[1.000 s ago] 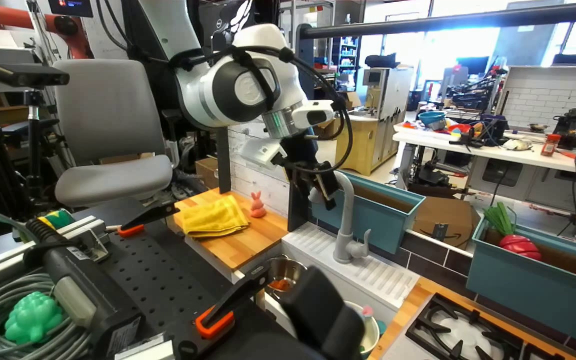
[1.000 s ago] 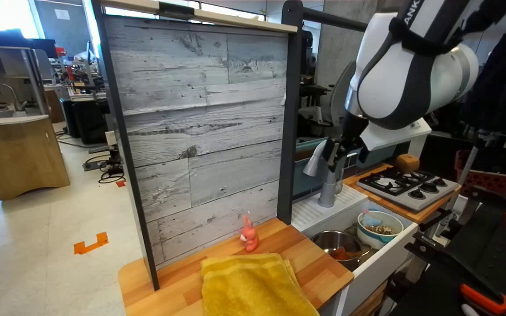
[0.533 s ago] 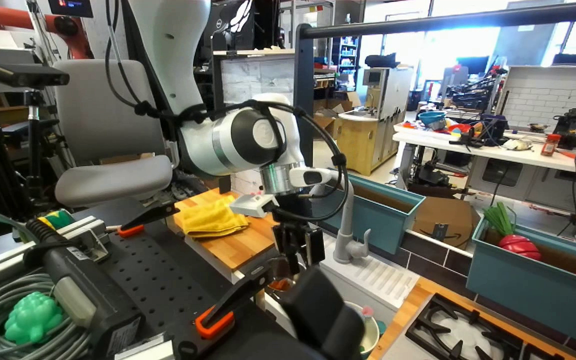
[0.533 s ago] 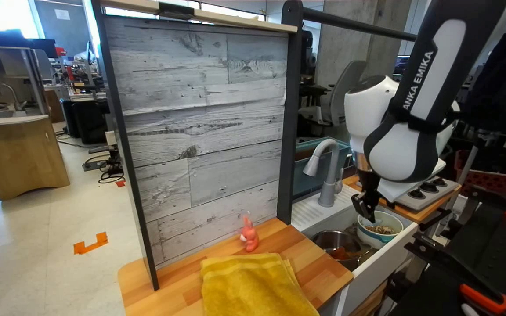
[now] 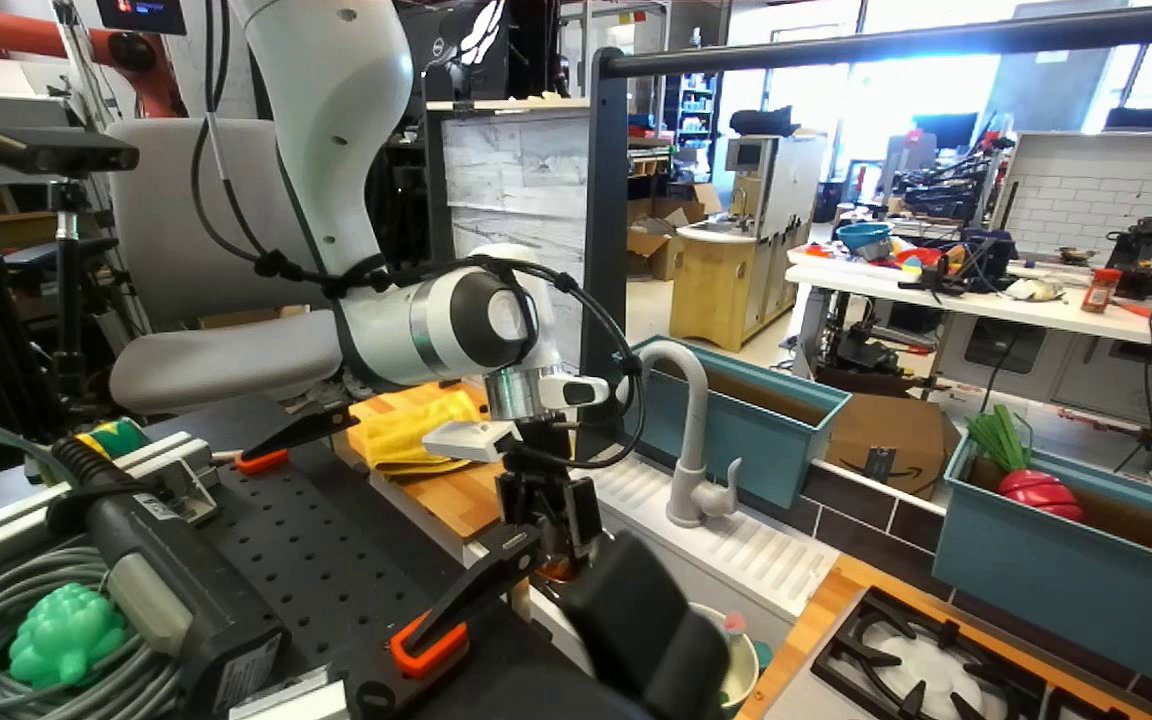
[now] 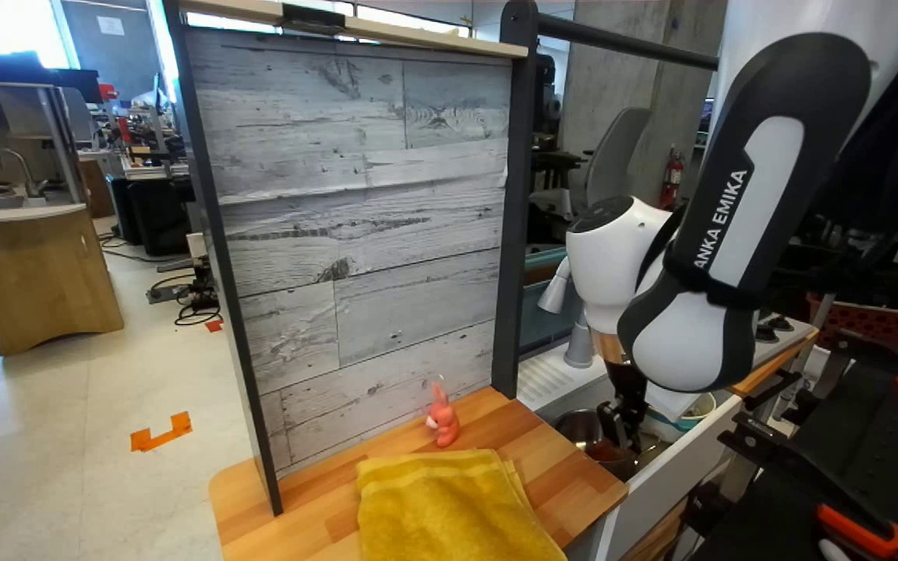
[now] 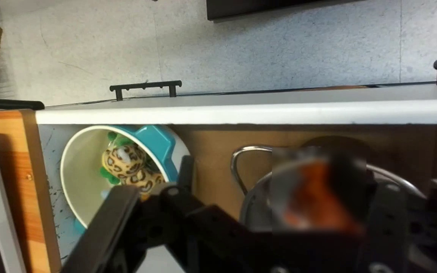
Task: Wipe the counter with the towel, then remove the plushies from the sink and put some of them on the counter and some on the stove
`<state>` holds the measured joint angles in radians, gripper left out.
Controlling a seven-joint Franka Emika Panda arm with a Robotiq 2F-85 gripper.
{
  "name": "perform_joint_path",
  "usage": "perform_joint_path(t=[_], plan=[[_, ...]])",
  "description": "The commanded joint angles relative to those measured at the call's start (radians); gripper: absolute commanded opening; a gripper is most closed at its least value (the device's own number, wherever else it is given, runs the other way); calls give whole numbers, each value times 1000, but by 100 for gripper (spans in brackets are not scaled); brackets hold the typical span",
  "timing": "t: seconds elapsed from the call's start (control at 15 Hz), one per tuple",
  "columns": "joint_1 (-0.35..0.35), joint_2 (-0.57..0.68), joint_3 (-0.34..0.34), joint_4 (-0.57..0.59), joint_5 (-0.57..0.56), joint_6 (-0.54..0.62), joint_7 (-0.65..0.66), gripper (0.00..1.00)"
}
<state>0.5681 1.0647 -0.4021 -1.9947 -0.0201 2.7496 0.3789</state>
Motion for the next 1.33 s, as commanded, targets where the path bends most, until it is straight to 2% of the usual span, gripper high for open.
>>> perform_joint_path(t=[0.0, 0.27, 0.33, 0.4, 0.53, 0.8, 0.87, 0.93, 1.0, 1.2, 1.27], plan=[[-46, 12, 31, 57, -40, -24, 7, 57], [-86, 2, 66, 85, -33, -24, 3, 26], [-97, 4, 77, 94, -29, -17, 4, 35], [-106, 9, 85, 103, -25, -9, 8, 61], [-117, 29, 94, 132, -23, 5, 21, 62], [-162, 50, 142, 164, 0, 36, 34, 89], [-166, 58, 148, 171, 0, 45, 38, 77], [-170, 68, 151, 178, 1, 55, 40, 75], [-173, 77, 154, 185, 3, 61, 42, 75], [-179, 75, 150, 179, 3, 72, 37, 81], [-188, 69, 156, 175, 6, 71, 32, 79]])
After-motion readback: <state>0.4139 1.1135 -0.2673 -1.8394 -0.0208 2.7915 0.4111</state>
